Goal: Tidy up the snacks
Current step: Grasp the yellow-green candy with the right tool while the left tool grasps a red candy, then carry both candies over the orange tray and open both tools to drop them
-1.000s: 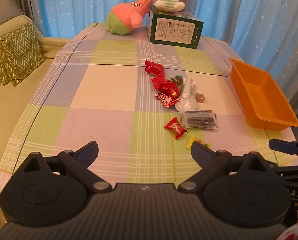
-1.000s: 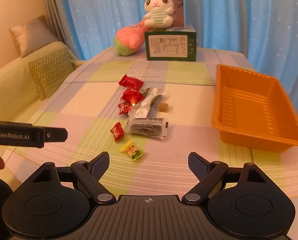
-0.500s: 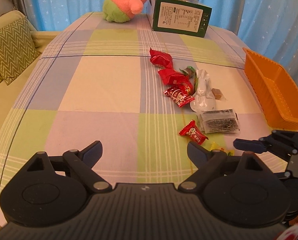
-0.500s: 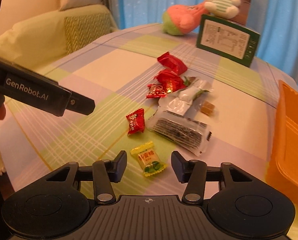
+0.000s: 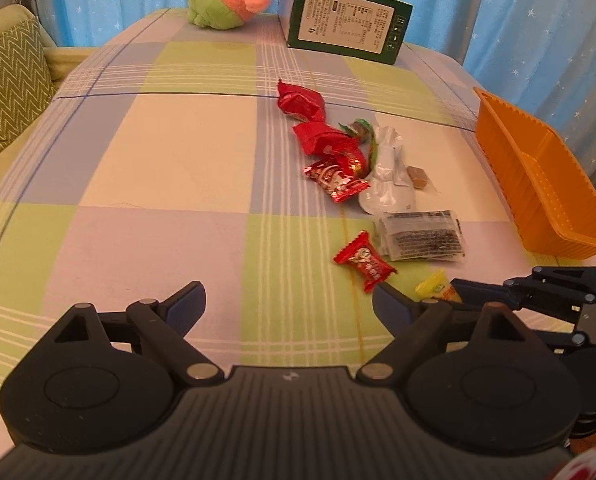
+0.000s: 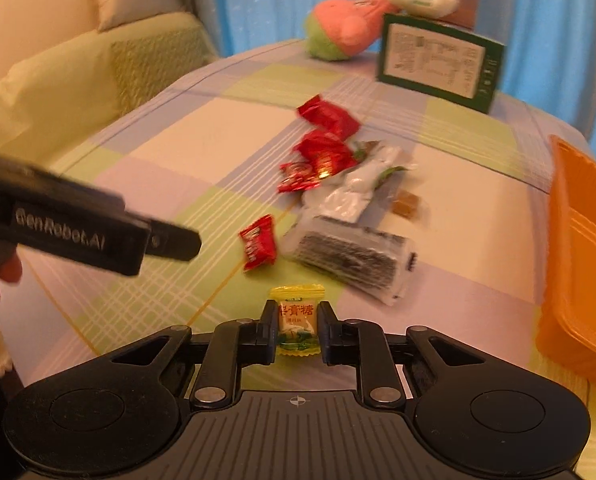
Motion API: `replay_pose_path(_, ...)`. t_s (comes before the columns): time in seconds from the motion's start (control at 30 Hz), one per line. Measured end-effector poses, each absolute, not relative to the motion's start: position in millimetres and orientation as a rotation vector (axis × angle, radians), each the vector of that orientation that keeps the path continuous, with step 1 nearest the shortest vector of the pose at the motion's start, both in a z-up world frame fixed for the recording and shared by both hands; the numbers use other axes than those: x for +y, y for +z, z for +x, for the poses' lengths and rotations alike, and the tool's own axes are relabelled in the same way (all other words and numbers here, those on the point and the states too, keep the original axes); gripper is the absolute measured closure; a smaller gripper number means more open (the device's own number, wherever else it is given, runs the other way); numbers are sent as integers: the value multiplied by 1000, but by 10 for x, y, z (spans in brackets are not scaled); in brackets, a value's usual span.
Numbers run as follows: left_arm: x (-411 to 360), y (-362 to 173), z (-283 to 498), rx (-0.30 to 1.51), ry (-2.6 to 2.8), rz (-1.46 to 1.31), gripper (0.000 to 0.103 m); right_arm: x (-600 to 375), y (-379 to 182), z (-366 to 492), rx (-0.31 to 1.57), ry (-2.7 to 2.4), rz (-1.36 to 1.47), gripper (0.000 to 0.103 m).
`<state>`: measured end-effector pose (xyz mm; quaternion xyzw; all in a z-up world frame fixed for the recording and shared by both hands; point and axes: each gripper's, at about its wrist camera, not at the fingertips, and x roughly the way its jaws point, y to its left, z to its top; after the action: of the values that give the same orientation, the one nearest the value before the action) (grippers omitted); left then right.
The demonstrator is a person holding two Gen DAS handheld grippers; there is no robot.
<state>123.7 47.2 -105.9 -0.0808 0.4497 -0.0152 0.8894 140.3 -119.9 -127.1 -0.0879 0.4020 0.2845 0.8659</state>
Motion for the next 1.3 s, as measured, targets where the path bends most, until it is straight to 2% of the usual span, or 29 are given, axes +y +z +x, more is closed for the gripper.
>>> replay_pose_path(0.13, 350, -1097, 1297, 900, -64, -207, 21, -1402, -1148, 1394, 814, 479, -105, 82)
replay_pose_path(0.23, 272, -1136, 1346, 878, -77, -240, 31, -1544, -1091, 1393, 803, 404, -63, 82)
replay_pose_path(0.33, 191, -1176, 1402, 866, -88, -255, 44, -1654, -1059, 1387, 796, 362, -36, 82)
replay_pose_path(0.4, 155, -1206, 1438, 868, -82, -255, 58, -1687, -1049, 1393, 795, 349, -27, 82)
replay_pose_path(0.5, 138, -1232, 1465, 868, -65, -256, 69, -1715, -1049, 1405, 795, 346, -17, 82)
replay_pose_path(0.63, 124, -1276, 1482, 891, -61, -228, 70, -1705, -1055, 1407, 795, 350, -14, 82)
replay_pose_path(0.73, 95, -1295, 1476, 891, -62, -185, 76, -1704, -1048, 1415, 796, 352, -7, 82)
replay_pose_path(0.77, 85, -1298, 1476, 891, -66, -172, 82, -1706, -1042, 1415, 795, 352, -5, 82)
replay_pose_path(0.9, 54, -1281, 1473, 891, -84, -137, 86, -1708, -1023, 1413, 793, 350, -1, 82)
replay_pose_path(1.3, -55, -905, 1376, 852, -121, -116, 86, -1791, -798, 1332, 760, 320, 36, 82)
